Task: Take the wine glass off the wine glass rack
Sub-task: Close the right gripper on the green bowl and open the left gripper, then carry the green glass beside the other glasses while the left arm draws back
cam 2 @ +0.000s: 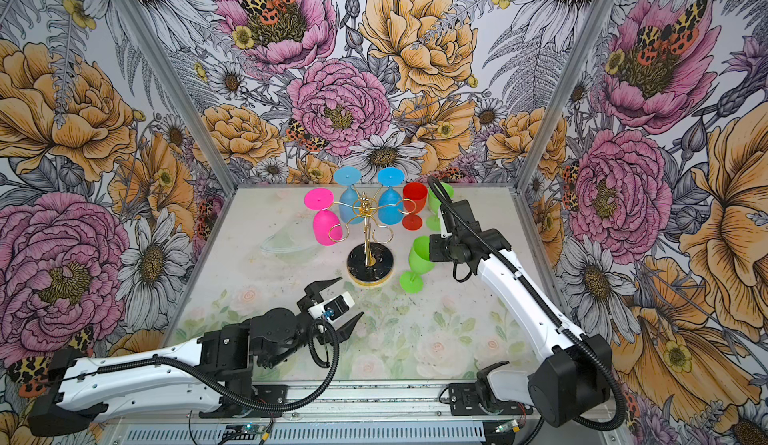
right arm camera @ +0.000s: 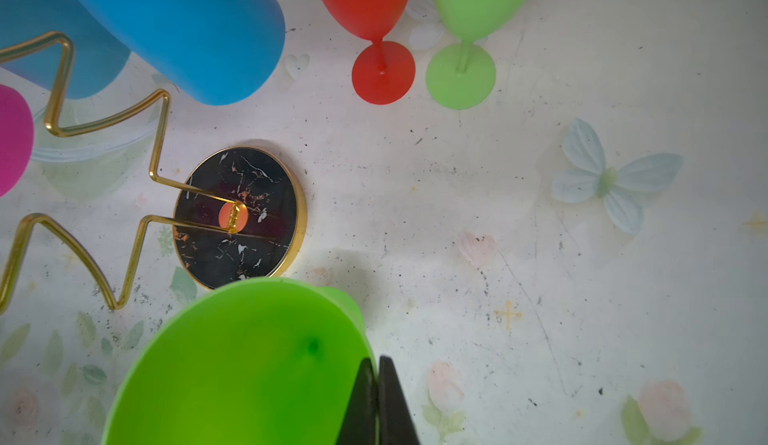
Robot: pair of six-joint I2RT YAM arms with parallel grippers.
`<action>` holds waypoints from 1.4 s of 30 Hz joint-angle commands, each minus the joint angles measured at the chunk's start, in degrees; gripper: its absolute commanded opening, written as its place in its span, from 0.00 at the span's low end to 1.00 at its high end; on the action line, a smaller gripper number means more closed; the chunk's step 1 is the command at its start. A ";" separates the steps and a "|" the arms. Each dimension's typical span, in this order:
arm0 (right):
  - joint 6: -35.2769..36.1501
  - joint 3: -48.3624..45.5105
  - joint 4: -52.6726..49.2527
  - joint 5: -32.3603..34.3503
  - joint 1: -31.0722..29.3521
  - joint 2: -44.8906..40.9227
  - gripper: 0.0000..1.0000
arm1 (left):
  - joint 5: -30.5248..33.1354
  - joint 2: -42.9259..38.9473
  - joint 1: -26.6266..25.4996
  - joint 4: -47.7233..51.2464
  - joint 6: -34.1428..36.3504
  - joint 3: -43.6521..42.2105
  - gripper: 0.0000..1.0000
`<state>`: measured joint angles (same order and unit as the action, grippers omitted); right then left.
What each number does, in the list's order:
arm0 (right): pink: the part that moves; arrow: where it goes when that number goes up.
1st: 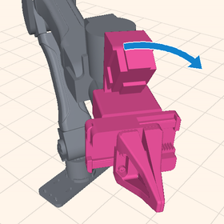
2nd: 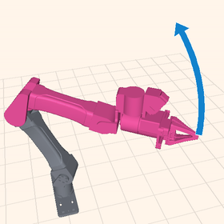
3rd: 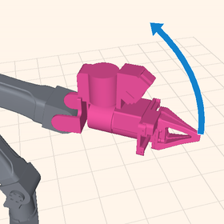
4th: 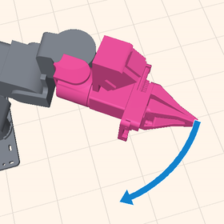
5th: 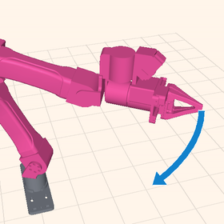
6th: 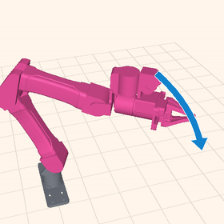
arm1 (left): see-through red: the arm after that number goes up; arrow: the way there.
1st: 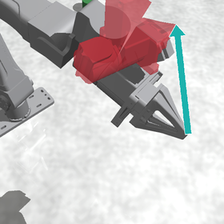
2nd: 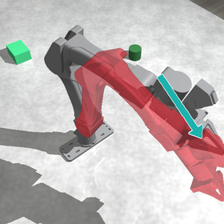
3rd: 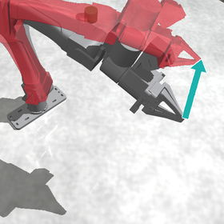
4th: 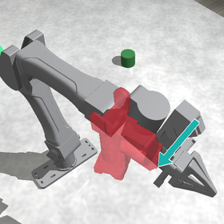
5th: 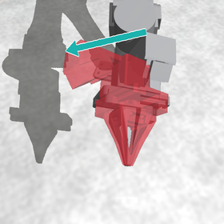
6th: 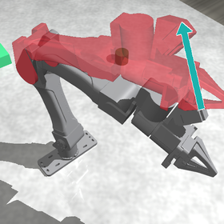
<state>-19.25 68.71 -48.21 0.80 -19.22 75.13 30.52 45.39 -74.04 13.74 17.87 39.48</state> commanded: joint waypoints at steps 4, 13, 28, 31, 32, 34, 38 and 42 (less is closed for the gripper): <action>2.44 4.34 4.42 7.38 -0.12 3.71 0.00 | -8.62 -3.41 11.04 9.28 -15.34 4.13 0.92; 2.85 8.35 9.68 7.56 2.28 11.21 0.00 | -12.86 -7.29 19.95 11.31 -20.49 4.33 0.92; 3.73 18.35 10.68 4.11 4.22 23.75 0.00 | -20.53 -4.92 32.83 15.71 -25.17 12.23 0.93; 3.83 19.65 10.68 3.52 4.12 25.44 0.00 | -22.69 -4.10 35.36 15.90 -26.57 13.41 0.93; 3.78 19.96 10.68 3.43 4.07 25.89 0.00 | -23.13 -3.88 36.09 15.78 -27.08 13.66 0.94; 3.82 20.65 10.68 3.46 4.02 26.83 0.00 | -23.70 -3.30 37.26 15.95 -28.41 14.34 0.93; 3.79 21.97 10.68 3.64 3.97 28.46 0.00 | -24.20 -2.69 38.67 15.91 -29.84 14.91 0.94; 3.68 23.34 10.67 3.86 3.72 29.95 0.00 | -24.22 -2.34 39.76 15.82 -31.29 15.17 0.94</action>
<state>-15.75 89.49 -38.68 4.69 -15.07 103.98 7.81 42.94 -35.18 29.19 -11.07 52.62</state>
